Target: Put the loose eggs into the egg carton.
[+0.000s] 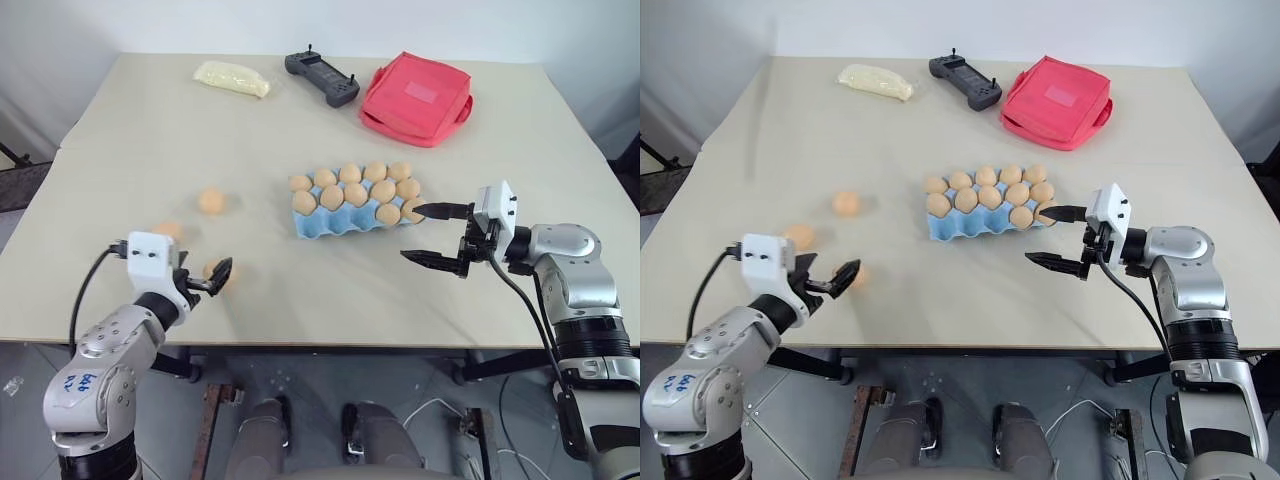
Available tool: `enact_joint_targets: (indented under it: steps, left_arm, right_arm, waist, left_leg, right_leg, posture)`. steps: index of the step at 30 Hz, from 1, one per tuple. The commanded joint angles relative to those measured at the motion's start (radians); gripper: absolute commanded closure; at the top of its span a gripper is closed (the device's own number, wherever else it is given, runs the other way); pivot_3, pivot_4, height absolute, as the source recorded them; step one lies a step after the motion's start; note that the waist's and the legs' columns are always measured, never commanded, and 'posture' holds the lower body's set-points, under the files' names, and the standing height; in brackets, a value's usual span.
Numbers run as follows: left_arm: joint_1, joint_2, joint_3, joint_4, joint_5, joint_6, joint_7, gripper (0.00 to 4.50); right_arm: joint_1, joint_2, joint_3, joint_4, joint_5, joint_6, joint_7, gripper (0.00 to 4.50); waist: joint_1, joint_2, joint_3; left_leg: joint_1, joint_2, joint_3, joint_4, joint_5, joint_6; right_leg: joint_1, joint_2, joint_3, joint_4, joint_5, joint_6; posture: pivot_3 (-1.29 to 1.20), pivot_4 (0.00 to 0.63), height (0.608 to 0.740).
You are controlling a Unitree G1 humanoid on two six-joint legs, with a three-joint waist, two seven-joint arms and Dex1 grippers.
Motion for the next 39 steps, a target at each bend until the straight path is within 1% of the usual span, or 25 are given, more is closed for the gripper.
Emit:
enact_joint_targets:
  steps: [1, 7, 10, 14, 15, 16, 19, 21, 25, 28, 31, 34, 39]
  left_arm:
    - [-0.01, 0.019, -0.027, 0.014, 0.015, 0.012, -0.001, 0.02]
    - [-0.027, 0.02, -0.043, 0.05, 0.027, 0.048, 0.02, 0.02]
    - [-0.039, 0.027, -0.043, 0.06, 0.042, 0.05, 0.029, 0.66]
    - [-0.075, 0.052, -0.041, 0.05, 0.035, 0.063, 0.009, 1.88]
    - [-0.081, 0.058, -0.043, 0.048, 0.035, 0.063, 0.004, 2.05]
    - [-0.094, 0.064, -0.042, 0.05, 0.033, 0.063, 0.0, 2.12]
    - [-0.195, 0.092, -0.035, 0.105, 0.031, -0.052, -0.057, 2.15]
    - [-0.229, 0.103, -0.033, 0.135, 0.026, -0.093, -0.088, 2.16]
    - [-0.401, 0.134, -0.079, 0.285, -0.006, -0.171, -0.217, 2.16]
    - [-0.523, 0.121, -0.152, 0.427, -0.005, -0.262, -0.338, 2.16]
    - [-0.628, 0.078, -0.236, 0.558, 0.005, -0.337, -0.44, 2.16]
    - [-0.693, 0.025, -0.299, 0.667, 0.012, -0.397, -0.52, 2.16]
    - [-0.781, -0.059, -0.36, 0.862, 0.035, -0.505, -0.62, 2.16]
  right_arm:
    - [0.004, -0.015, -0.019, -0.032, 0.008, -0.001, -0.004, 0.0]
    - [0.019, -0.024, -0.025, -0.05, 0.011, 0.008, -0.013, 0.0]
    - [0.02, -0.026, -0.027, -0.056, 0.011, 0.012, -0.019, 0.0]
    - [0.024, -0.03, -0.03, -0.064, 0.011, 0.016, -0.025, 0.0]
    - [0.026, -0.031, -0.031, -0.066, 0.012, 0.016, -0.026, 0.0]
    - [0.029, -0.033, -0.033, -0.071, 0.013, 0.017, -0.028, 0.0]
    - [0.048, -0.04, -0.045, -0.092, 0.016, 0.021, -0.043, 0.0]
    - [0.057, -0.042, -0.049, -0.101, 0.017, 0.022, -0.051, 0.0]
    - [0.082, -0.047, -0.062, -0.129, 0.025, 0.025, -0.068, 0.0]
    - [0.103, -0.044, -0.071, -0.145, 0.03, 0.019, -0.079, 0.0]
    - [0.119, -0.034, -0.085, -0.167, 0.041, 0.014, -0.095, 0.0]
    - [0.142, -0.03, -0.099, -0.195, 0.056, 0.017, -0.11, 0.0]
    - [0.202, -0.036, -0.123, -0.258, 0.081, 0.039, -0.135, 0.0]
  waist:
    - [-0.001, 0.0, 0.0]
    - [0.0, 0.0, 0.0]
    - [0.001, 0.0, 0.0]
    - [0.0, 0.0, 0.0]
    - [0.0, 0.0, 0.0]
    - [0.001, 0.0, 0.0]
    - [0.005, 0.0, 0.0]
    - [0.003, 0.0, 0.0]
    - [0.003, 0.0, 0.0]
    - [0.004, 0.0, 0.0]
    - [0.006, 0.0, 0.0]
    - [0.004, 0.0, 0.0]
    - [0.004, 0.0, 0.0]
  left_leg:
    - [0.0, 0.0, 0.0, 0.0, 0.0, 0.0]
    - [0.0, 0.0, 0.0, -0.002, 0.0, 0.0]
    - [0.0, 0.0, 0.0, -0.001, 0.0, 0.0]
    - [0.0, 0.0, 0.0, -0.001, 0.0, 0.0]
    - [0.0, 0.0, 0.0, -0.002, 0.0, 0.0]
    - [0.0, 0.0, 0.0, -0.002, 0.0, -0.001]
    - [0.0, 0.0, 0.0, -0.002, 0.0, -0.001]
    - [0.0, 0.0, 0.0, -0.002, 0.0, -0.001]
    - [-0.001, -0.001, 0.001, -0.002, 0.0, -0.001]
    - [-0.001, -0.001, 0.001, -0.003, 0.001, -0.001]
    - [-0.001, -0.001, 0.002, -0.003, 0.001, 0.0]
    - [-0.001, -0.001, 0.002, -0.003, 0.006, -0.001]
    - [-0.001, -0.001, 0.004, -0.004, 0.006, -0.001]
  right_leg:
    - [0.0, 0.0, 0.0, 0.0, 0.0, 0.0]
    - [0.0, 0.0, 0.0, -0.001, 0.0, 0.0]
    - [0.0, 0.0, 0.0, -0.001, 0.0, 0.0]
    - [0.0, 0.0, 0.0, 0.0, 0.0, 0.0]
    - [0.0, 0.0, 0.0, -0.001, 0.0, 0.0]
    - [0.0, 0.0, 0.0, -0.001, 0.0, 0.0]
    - [0.0, 0.0, 0.0, -0.001, 0.0, 0.0]
    - [0.0, 0.0, -0.001, -0.002, 0.0, 0.0]
    - [0.0, 0.0, -0.001, -0.003, 0.0, 0.0]
    - [0.0, 0.0, -0.001, -0.003, 0.0, 0.0]
    - [0.0, 0.0, -0.001, -0.004, 0.001, 0.001]
    - [0.0, 0.0, -0.001, -0.006, 0.001, 0.002]
    - [0.0, 0.001, 0.0, -0.007, 0.001, 0.003]
  posture:
    - [0.0, 0.15, 0.74]
    - [0.0, 0.15, 0.74]
    - [0.0, 0.15, 0.74]
    - [0.0, 0.15, 0.74]
    - [0.0, 0.15, 0.74]
    - [0.0, 0.15, 0.74]
    - [0.0, 0.15, 0.74]
    - [0.0, 0.15, 0.74]
    - [0.0, 0.15, 0.74]
    - [0.0, 0.15, 0.74]
    - [0.0, 0.15, 0.74]
    - [0.0, 0.15, 0.74]
    - [0.0, 0.15, 0.74]
